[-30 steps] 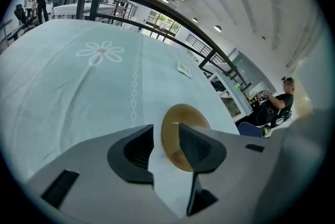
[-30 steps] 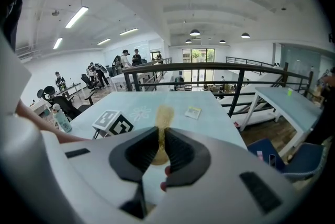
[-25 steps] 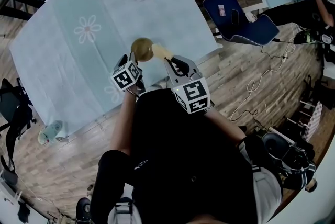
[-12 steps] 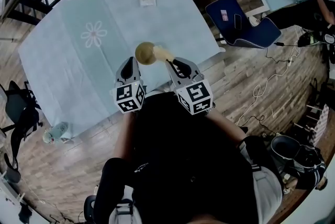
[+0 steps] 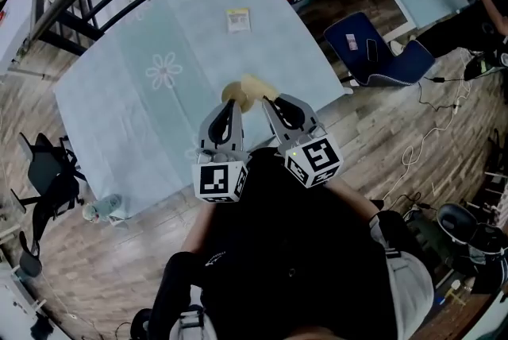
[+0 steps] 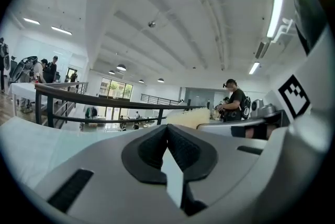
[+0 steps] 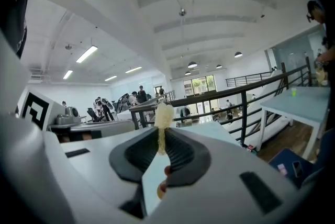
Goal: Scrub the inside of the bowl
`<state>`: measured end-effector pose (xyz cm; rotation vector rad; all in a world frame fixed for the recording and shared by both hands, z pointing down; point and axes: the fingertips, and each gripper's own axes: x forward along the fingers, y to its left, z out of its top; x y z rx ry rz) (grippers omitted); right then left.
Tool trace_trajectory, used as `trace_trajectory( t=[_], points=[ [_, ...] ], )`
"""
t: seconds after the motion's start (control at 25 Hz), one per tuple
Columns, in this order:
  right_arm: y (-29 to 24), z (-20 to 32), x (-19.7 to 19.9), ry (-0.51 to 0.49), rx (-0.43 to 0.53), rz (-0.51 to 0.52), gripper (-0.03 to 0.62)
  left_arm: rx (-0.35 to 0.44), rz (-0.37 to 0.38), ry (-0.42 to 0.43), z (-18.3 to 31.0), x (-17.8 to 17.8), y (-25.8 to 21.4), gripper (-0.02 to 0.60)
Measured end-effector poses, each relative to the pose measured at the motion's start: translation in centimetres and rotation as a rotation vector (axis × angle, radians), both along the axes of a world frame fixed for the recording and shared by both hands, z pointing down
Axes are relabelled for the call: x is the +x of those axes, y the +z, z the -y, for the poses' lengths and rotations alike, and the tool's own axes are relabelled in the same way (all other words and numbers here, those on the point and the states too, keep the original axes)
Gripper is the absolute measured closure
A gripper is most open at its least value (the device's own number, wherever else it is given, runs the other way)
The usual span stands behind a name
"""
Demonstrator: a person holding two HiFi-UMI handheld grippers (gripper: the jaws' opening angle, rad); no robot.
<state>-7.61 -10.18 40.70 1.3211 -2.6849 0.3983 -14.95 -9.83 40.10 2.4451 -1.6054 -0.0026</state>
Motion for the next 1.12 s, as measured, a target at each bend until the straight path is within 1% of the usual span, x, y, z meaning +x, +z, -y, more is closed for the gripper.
trace_trajectory(
  t=[0.16,0.24,0.4,0.48,0.56,0.76,0.92,1.12],
  points=[
    [-2.5,-1.1,-1.0,-0.049,0.050,0.067,0.551,0.081,-0.039,-0.028,-0.9,-0.6,-2.7,0.568],
    [-2.6,-1.8,-1.7,-0.077,0.077,0.080,0.551,0.109,-0.040,-0.030,-1.4,-0.4,-2.9,0.568],
    [-1.7,-3.0,-3.0,-0.124,0.101,0.078,0.551,0.067,-0.062,-0.014,-2.5,0.4,-1.2,0.568],
    [-1.8,-3.3,-3.0,-0.135,0.110,0.073,0.551,0.071,-0.067,-0.021,-3.0,0.5,-1.3,0.568],
    [-1.9,-3.3,-2.4,-0.124,0.111,0.070,0.551,0.078,-0.072,-0.034,-3.2,0.6,-1.4,0.568],
    [-1.6,-3.3,-1.3,-0.079,0.101,0.077,0.553,0.050,-0.092,-0.079,-3.5,-0.4,-0.6,0.568],
    [-1.8,-3.6,-1.2,-0.083,0.112,0.065,0.553,0.051,-0.118,-0.115,-3.7,-1.1,-0.6,0.568],
    [-2.0,-3.9,-1.3,-0.095,0.114,0.059,0.553,0.058,-0.111,-0.121,-4.2,-1.0,-0.7,0.568]
  ],
)
